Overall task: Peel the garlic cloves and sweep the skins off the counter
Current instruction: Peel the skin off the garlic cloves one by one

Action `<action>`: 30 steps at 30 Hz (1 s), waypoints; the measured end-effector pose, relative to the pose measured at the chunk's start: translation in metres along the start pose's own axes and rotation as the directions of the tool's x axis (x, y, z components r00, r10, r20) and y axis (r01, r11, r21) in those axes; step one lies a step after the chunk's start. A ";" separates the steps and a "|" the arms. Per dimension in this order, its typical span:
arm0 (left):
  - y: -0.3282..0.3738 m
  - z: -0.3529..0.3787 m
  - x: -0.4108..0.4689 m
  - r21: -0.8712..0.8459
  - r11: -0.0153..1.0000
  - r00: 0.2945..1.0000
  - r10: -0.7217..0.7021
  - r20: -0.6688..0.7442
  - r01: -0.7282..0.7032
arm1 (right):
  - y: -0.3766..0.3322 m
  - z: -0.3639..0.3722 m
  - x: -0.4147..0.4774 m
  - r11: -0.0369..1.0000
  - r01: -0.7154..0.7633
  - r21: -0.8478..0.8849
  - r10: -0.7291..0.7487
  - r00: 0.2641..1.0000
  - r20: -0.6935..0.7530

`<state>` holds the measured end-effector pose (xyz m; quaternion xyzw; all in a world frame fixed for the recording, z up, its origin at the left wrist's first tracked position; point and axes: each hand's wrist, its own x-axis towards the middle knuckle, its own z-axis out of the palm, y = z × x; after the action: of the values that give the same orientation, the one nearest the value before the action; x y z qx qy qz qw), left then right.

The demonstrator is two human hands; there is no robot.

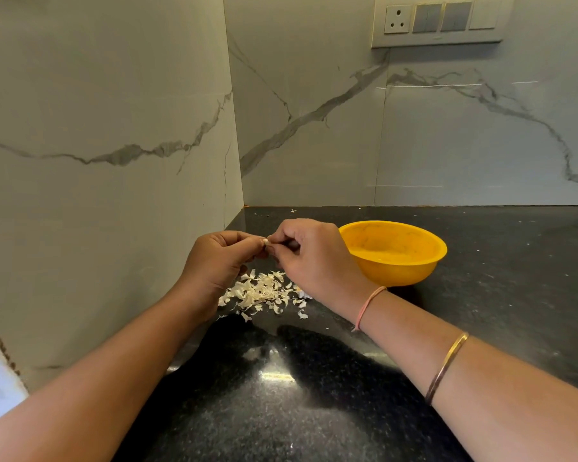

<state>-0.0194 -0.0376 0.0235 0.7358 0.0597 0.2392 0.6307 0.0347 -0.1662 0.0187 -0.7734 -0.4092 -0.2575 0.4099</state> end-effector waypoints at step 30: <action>-0.005 -0.004 0.000 0.597 0.656 0.879 0.431 0.205 -0.461 | -0.004 -0.003 0.003 0.992 0.066 -0.104 -0.060 0.997 0.055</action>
<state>-0.0202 -0.0327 0.0187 0.9002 -0.0606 0.3356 0.2707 0.0328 -0.1662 0.0236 -0.7872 -0.4298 -0.2715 0.3491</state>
